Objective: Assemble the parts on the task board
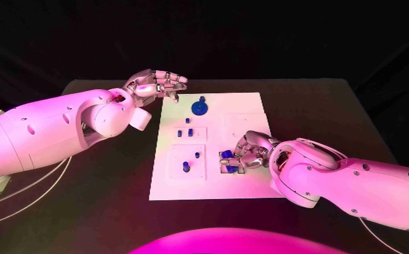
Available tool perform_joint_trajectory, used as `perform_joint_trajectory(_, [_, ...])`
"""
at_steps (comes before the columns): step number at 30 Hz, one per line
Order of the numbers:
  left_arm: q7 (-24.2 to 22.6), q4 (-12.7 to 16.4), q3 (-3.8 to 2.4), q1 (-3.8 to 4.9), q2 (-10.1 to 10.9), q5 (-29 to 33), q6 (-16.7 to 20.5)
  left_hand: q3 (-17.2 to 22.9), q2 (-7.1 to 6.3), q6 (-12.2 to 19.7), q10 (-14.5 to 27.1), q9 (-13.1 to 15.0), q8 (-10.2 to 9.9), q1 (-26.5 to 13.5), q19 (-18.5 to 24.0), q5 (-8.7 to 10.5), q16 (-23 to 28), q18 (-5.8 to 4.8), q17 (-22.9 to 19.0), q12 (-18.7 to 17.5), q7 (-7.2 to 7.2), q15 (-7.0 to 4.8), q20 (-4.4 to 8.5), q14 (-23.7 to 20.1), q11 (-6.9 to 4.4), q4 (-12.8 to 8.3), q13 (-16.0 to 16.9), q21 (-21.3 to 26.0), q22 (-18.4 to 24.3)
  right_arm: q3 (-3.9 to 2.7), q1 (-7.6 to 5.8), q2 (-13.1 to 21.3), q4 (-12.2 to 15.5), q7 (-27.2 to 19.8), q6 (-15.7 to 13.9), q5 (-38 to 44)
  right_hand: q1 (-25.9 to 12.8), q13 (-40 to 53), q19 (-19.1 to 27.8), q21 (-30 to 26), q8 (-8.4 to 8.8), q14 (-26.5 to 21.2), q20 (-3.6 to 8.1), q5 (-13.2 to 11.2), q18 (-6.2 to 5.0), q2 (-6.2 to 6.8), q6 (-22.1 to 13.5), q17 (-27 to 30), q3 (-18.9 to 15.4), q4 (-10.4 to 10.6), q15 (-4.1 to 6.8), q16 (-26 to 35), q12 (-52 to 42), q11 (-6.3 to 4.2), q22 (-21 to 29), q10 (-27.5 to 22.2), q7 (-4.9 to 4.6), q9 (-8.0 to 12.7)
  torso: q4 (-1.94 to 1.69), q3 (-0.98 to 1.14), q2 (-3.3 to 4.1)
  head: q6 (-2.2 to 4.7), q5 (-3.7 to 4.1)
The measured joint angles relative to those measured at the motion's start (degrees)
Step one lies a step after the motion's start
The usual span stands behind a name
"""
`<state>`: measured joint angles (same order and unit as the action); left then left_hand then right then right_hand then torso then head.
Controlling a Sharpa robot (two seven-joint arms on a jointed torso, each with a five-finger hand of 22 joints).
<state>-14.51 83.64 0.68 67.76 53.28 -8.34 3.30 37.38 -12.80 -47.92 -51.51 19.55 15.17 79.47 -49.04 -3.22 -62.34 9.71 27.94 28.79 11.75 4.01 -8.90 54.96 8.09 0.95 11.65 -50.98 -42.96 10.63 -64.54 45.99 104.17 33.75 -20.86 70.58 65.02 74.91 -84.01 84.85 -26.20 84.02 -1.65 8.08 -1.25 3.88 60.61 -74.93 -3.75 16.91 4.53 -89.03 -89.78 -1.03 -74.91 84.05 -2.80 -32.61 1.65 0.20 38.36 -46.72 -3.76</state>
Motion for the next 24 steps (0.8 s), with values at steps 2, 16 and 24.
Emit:
perform_joint_trajectory(2, [0.03,0.01,0.0,0.02,0.01,0.0,-0.01,0.0,0.0,0.0,0.0,0.0,0.0,0.0,0.0,0.0,0.0,0.0,0.0,0.0,0.0,0.0,0.0,0.0,0.0,0.0,0.0,0.0,0.0,0.0,0.0,-0.01,-0.07,0.12,0.13,0.25,-1.6,0.0,0.0,0.0,-0.46,0.0,0.0,-2.21,0.0,0.75,-0.03,0.0,-0.3,0.17,0.0,0.0,0.0,0.0,0.0,0.0,0.34,-0.23,0.02,0.0,0.0,-0.01,-0.01])
perform_joint_trajectory(16, [0.16,0.03,0.0,0.01,0.09,0.02,-0.04,0.0,0.0,0.0,0.0,0.0,0.0,0.0,0.0,0.0,0.0,0.0,0.01,0.0,0.0,0.0,0.0,0.0,0.0,0.0,0.0,0.0,0.0,0.0,0.0,0.05,-0.48,0.9,0.12,3.14,-12.38,0.0,0.0,-0.55,-1.52,0.0,0.0,-5.01,0.0,5.67,-1.74,0.01,-5.36,0.32,0.0,0.0,0.83,0.0,-0.04,-0.01,0.07,-0.69,0.05,0.03,-0.01,0.12,0.05])
perform_joint_trajectory(24, [0.19,0.04,0.0,0.0,0.17,0.02,-0.05,0.0,0.0,0.0,0.0,0.0,0.0,0.0,0.0,0.0,0.0,0.0,0.01,0.22,0.0,0.0,0.0,0.0,0.0,0.0,-0.04,0.23,0.09,-0.01,-0.01,2.31,1.25,-0.41,-0.6,3.88,-8.28,0.0,0.0,-1.11,-1.92,0.0,0.0,-4.36,0.0,0.81,-2.36,0.01,-2.61,-0.04,0.0,0.0,0.83,0.0,-0.04,-0.01,-0.15,-0.76,0.04,0.03,-0.01,0.22,0.12])
